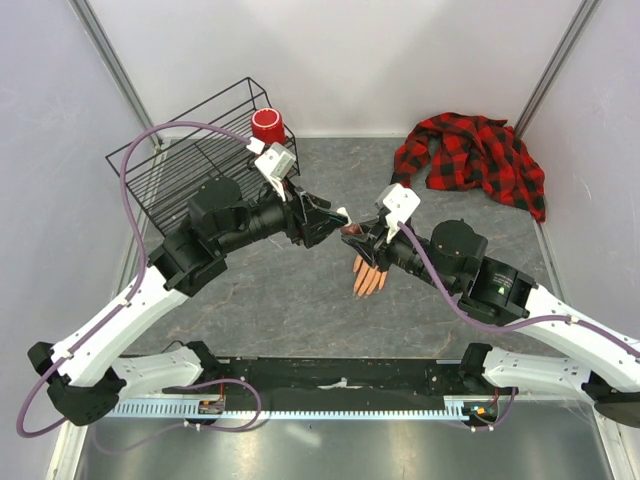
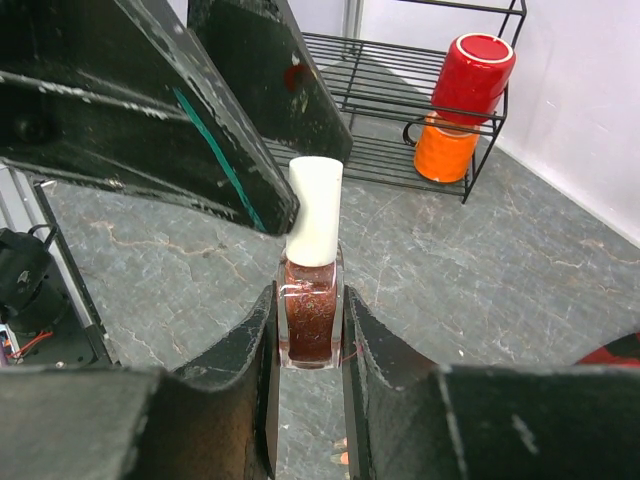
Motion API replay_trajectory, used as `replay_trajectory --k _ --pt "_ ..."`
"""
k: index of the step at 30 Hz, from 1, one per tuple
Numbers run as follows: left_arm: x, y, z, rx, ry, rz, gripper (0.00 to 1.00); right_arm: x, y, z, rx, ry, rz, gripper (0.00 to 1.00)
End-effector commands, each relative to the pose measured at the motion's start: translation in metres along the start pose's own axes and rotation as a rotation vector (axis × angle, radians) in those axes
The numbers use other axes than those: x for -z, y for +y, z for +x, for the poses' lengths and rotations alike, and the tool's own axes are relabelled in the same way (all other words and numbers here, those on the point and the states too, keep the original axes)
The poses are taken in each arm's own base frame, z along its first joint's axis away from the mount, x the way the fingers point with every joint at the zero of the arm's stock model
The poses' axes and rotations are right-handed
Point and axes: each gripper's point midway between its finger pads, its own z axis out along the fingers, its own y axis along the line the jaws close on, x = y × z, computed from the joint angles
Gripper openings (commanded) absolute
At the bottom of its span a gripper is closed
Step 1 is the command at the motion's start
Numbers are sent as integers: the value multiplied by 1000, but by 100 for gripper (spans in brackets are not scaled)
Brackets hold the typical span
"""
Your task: Paint the nails
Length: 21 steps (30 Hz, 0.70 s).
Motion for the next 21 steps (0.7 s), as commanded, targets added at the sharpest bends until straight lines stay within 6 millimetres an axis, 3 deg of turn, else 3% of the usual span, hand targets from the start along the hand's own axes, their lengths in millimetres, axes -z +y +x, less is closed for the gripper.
replay_trajectory --k 1,5,6,7,10,13,14,16,17,18,20,21 --pt "-4 -11 -17 -10 -41 30 64 2 -4 -34 3 -97 20 0" --pt "-9 -17 -14 -13 -28 67 55 3 -3 -35 -1 -101 14 0" --pt "-10 -20 -11 -15 -17 91 49 3 -3 -34 -1 -101 14 0" --pt "-10 -22 -11 -20 -13 104 35 4 -3 -35 -2 -104 9 0" --pt "-8 -33 -7 -38 -2 179 10 9 6 -37 -3 -118 -41 0" --pt "3 -67 -2 -71 1 388 2 20 26 -39 8 -144 -162 0" --pt "15 -86 2 -87 20 512 2 34 52 -39 21 -166 -320 0" --pt "23 -100 2 -93 5 609 2 57 84 -47 22 -227 -523 0" --pt "31 -107 3 -103 6 660 2 92 121 -43 34 -250 -789 0" --pt "37 -111 2 -104 -6 680 2 112 133 -61 35 -347 -896 0" --pt "45 -116 1 -123 -28 717 2 147 155 -59 -71 -329 -1115 0" --pt "50 -119 -1 -131 -38 728 2 156 157 -71 -65 -398 -1154 0"
